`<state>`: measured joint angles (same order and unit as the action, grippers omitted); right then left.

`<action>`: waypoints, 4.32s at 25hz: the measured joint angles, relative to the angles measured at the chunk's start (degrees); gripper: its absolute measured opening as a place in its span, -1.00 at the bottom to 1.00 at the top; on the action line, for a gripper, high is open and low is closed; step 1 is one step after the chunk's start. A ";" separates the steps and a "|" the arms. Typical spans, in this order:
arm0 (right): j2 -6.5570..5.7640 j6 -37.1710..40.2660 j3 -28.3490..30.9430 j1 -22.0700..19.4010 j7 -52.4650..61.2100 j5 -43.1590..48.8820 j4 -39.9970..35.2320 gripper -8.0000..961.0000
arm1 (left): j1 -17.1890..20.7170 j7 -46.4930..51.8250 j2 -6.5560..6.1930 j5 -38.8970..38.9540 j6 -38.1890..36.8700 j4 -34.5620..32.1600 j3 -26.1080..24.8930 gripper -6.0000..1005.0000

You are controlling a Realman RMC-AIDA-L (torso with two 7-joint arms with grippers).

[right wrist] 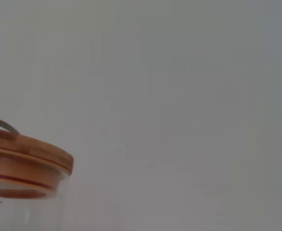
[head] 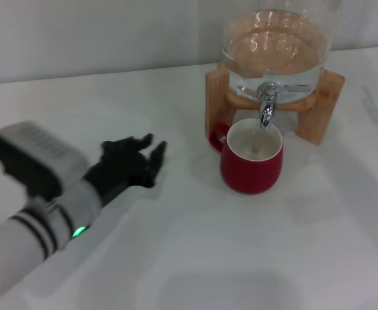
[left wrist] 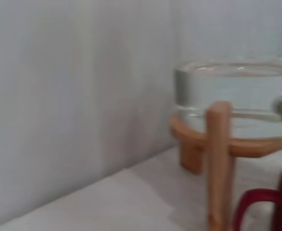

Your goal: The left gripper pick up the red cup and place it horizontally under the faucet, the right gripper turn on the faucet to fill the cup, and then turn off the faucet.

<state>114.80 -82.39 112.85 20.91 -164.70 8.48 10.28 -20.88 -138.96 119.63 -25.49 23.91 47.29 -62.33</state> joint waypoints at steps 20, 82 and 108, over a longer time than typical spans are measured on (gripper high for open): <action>0.23 -3.02 -0.69 -2.09 0.78 0.71 -0.38 0.29 | 10.93 -21.62 0.64 18.68 29.72 -4.86 -26.39 0.09; 0.20 -2.89 -31.89 0.58 3.34 1.36 -0.54 0.29 | 5.29 -22.93 -0.19 16.27 39.71 -13.54 -43.41 0.77; -0.08 -3.96 -34.93 -0.55 3.34 1.56 -0.53 0.29 | 5.24 -22.93 -0.19 15.65 39.81 -13.54 -43.45 0.77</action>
<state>114.72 -86.35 77.92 20.36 -161.36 10.04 9.75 -15.64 -161.90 119.44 -9.85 63.72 33.74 -105.78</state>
